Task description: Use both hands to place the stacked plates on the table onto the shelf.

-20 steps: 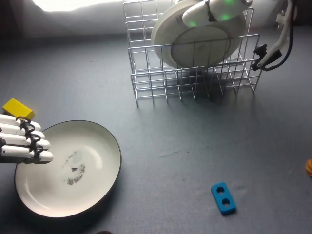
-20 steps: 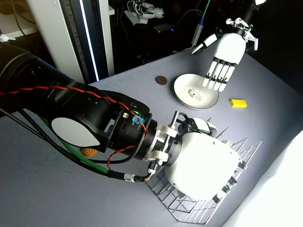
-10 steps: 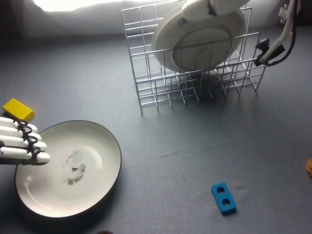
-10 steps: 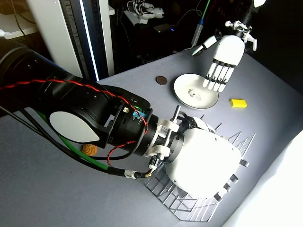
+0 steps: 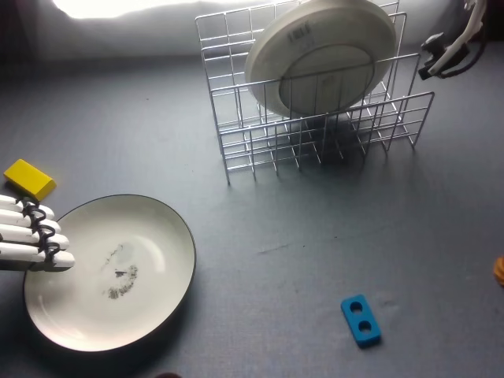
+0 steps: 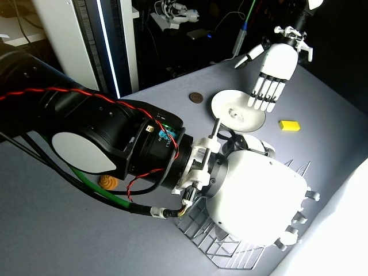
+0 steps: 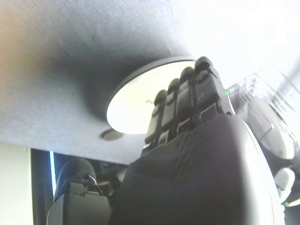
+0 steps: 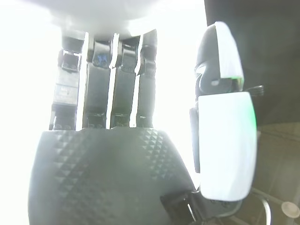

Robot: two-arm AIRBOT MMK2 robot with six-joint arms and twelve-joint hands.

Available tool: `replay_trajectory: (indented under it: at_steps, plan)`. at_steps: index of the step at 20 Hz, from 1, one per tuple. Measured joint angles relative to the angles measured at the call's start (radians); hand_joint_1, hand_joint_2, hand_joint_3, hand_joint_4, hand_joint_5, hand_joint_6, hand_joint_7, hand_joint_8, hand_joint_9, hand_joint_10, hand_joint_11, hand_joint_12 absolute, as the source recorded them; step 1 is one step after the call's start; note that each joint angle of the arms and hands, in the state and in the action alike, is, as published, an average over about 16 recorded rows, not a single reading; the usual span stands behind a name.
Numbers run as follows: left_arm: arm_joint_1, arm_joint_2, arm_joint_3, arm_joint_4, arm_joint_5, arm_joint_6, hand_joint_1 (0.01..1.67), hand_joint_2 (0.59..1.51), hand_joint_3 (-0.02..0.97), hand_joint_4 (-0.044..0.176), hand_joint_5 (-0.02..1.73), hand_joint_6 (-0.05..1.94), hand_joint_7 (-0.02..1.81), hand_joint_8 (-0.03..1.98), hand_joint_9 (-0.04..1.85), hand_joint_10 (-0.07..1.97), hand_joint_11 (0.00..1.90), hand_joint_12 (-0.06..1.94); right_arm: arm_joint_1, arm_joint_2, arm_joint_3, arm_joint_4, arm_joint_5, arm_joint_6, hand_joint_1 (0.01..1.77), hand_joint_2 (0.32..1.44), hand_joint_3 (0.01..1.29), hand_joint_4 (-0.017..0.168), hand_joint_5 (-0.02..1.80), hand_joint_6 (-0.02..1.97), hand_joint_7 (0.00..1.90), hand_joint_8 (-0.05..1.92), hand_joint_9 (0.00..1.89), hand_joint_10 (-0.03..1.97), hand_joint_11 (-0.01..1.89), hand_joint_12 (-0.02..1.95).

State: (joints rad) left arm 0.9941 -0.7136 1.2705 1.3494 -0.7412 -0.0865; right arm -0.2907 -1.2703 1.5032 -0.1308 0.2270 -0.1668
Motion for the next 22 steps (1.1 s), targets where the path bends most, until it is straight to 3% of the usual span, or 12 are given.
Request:
replay_trajectory:
  at_steps: [4,8,15,22]
  plan:
    - [0.004,-0.002,0.001,0.000,0.001,0.000,0.02,1.017,0.009,0.001,0.01,0.01,0.02,-0.01,0.02,0.01,0.02,-0.02,0.022,0.018,-0.025,-0.030,0.036,-0.063,0.91,1.01,0.01,-0.002,0.84,0.04,0.99,0.02,0.96,0.01,0.48,1.08]
    - [0.008,-0.004,0.003,0.000,0.003,0.000,0.02,1.017,0.009,0.001,0.01,0.01,0.02,-0.01,0.01,0.00,0.02,-0.02,0.046,0.044,-0.096,-0.078,0.065,-0.185,0.89,1.00,0.01,-0.002,0.83,0.04,0.96,0.02,0.92,0.01,0.46,1.06]
    - [0.021,-0.007,0.008,-0.005,0.008,0.000,0.02,1.016,0.008,0.001,0.02,0.01,0.02,-0.01,0.00,-0.01,0.02,-0.02,0.056,0.091,-0.324,-0.154,0.075,-0.498,0.79,1.00,0.01,0.001,0.71,0.04,0.82,0.02,0.79,0.01,0.35,1.03]
    - [0.052,-0.010,0.012,-0.017,0.015,0.001,0.02,1.016,0.008,0.001,0.02,0.01,0.02,-0.01,-0.01,-0.03,0.02,-0.02,-0.001,0.084,-0.528,-0.151,0.029,-0.787,0.71,1.00,0.01,0.003,0.48,0.04,0.58,0.02,0.57,0.01,0.16,0.93]
